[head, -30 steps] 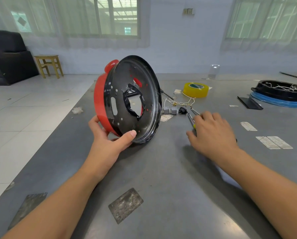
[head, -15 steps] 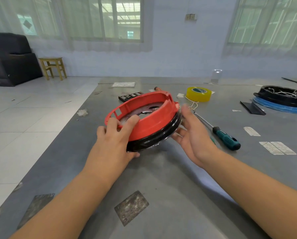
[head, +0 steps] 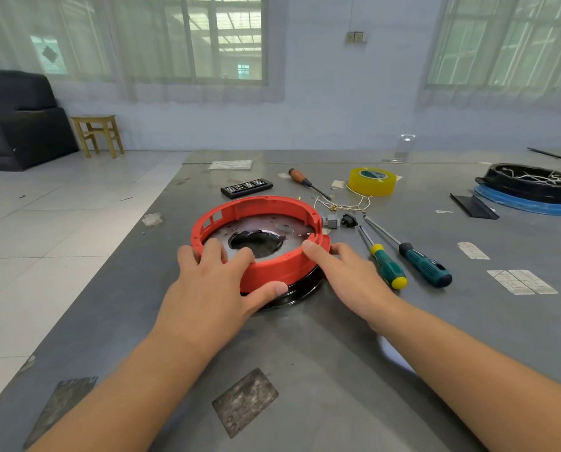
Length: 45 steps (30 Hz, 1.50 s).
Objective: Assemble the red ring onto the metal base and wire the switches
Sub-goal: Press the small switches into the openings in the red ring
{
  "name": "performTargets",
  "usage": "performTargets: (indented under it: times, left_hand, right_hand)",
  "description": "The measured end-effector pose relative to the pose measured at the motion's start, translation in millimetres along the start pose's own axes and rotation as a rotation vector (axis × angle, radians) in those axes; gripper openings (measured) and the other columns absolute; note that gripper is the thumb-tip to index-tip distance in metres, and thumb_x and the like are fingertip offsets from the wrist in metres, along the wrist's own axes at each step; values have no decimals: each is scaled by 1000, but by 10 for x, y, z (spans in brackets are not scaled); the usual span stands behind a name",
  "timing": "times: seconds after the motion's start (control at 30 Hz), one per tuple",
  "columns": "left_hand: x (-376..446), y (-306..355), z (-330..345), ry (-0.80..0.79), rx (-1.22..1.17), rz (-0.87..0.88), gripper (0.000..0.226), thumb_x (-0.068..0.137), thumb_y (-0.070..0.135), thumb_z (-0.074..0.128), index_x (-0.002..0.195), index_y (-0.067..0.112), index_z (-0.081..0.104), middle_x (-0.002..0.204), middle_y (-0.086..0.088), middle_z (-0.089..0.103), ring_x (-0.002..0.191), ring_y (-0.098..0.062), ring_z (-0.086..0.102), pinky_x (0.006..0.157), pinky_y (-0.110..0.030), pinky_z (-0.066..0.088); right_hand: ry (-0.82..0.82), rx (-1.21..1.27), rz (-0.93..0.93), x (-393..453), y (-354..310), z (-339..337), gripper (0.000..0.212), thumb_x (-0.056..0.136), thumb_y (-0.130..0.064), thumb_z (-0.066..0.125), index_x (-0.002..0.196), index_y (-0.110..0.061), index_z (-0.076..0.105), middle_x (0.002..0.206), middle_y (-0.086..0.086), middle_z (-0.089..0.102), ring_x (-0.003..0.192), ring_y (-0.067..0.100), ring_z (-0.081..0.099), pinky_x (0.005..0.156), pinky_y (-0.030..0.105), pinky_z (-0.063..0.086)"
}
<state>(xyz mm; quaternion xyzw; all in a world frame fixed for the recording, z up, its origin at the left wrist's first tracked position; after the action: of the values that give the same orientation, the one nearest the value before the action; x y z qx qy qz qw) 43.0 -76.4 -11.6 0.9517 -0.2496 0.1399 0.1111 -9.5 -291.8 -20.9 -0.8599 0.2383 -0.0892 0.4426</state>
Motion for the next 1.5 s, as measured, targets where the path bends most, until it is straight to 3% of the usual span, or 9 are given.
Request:
performTargets:
  times: [0.13, 0.23, 0.37, 0.43, 0.67, 0.83, 1.07, 1.23, 1.5]
  left_hand:
    - [41, -87, 12, 17, -80, -16, 83, 71, 93, 25, 111, 31, 63, 116, 3, 44, 113, -30, 32, 89, -45, 53]
    - [99, -182, 37, 14, -119, 15, 79, 68, 93, 28, 102, 31, 63, 112, 6, 46, 111, -27, 31, 89, -43, 51]
    - [201, -397, 117, -40, -222, 94, 76, 67, 102, 38, 93, 34, 58, 115, 13, 49, 112, -16, 25, 91, -36, 42]
    - [227, -492, 136, -55, -340, 117, 71, 64, 98, 40, 90, 34, 57, 120, 16, 50, 115, -9, 23, 95, -32, 34]
    - [188, -477, 56, 177, -435, 274, 45, 94, 62, 43, 92, 24, 67, 132, 11, 59, 145, -21, 27, 116, -35, 24]
    - [101, -2, 88, 370, -255, 451, 34, 102, 35, 44, 80, 16, 62, 79, 5, 59, 93, -26, 59, 90, -48, 46]
    - [268, 64, 132, 460, -50, 448, 27, 94, 29, 45, 69, 23, 35, 54, 2, 44, 51, -28, 43, 57, -40, 33]
    - [308, 38, 195, 506, -113, 416, 30, 93, 28, 46, 65, 19, 38, 56, 3, 35, 56, -26, 38, 60, -40, 31]
    - [322, 51, 291, 564, -105, 351, 31, 96, 26, 44, 69, 14, 52, 62, 0, 47, 65, -28, 47, 69, -46, 40]
  right_hand:
    - [48, -405, -73, -32, 66, -41, 98, 59, -107, 7, 106, -38, 59, 123, 1, 62, 127, 33, 45, 102, 51, 41]
    - [173, -478, -155, 23, 132, -100, 105, 68, -104, 9, 128, -34, 60, 133, 0, 56, 126, 27, 51, 102, 48, 45]
    - [88, -297, -532, 144, 122, -205, 67, 93, -77, 30, 150, -44, 39, 156, -18, 32, 140, 10, 42, 110, 44, 46]
    - [26, -338, -662, 173, 116, -214, 51, 101, -61, 33, 146, -44, 50, 157, -23, 33, 144, 4, 35, 115, 41, 41]
    - [131, -385, -885, 63, 4, -40, 35, 101, -49, 52, 118, -27, 74, 119, -8, 55, 108, 9, 54, 95, 26, 45]
    - [281, -382, -949, -64, -87, 146, 32, 99, -45, 59, 110, -21, 78, 104, 2, 60, 96, 18, 54, 85, 23, 40]
    - [327, -345, -919, -133, -100, 190, 31, 101, -36, 60, 122, -17, 74, 108, 4, 61, 101, 23, 55, 89, 34, 47]
    - [272, -241, -840, -40, -132, 11, 40, 105, -41, 47, 137, -24, 63, 122, -6, 55, 104, 4, 54, 92, 17, 44]
    - [358, -531, -310, 1171, -36, -706, 28, 103, -29, 53, 126, -23, 67, 134, 6, 57, 119, 28, 56, 99, 42, 49]
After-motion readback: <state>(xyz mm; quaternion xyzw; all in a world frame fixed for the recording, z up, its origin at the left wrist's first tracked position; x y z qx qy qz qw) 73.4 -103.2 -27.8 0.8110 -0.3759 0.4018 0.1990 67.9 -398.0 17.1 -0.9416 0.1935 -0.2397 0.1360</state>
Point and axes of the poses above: each hand's wrist, its own x-axis towards the middle knuckle, its own z-axis out of the palm, y = z × x, the point moved 3 cm from there along x, towards the middle knuckle
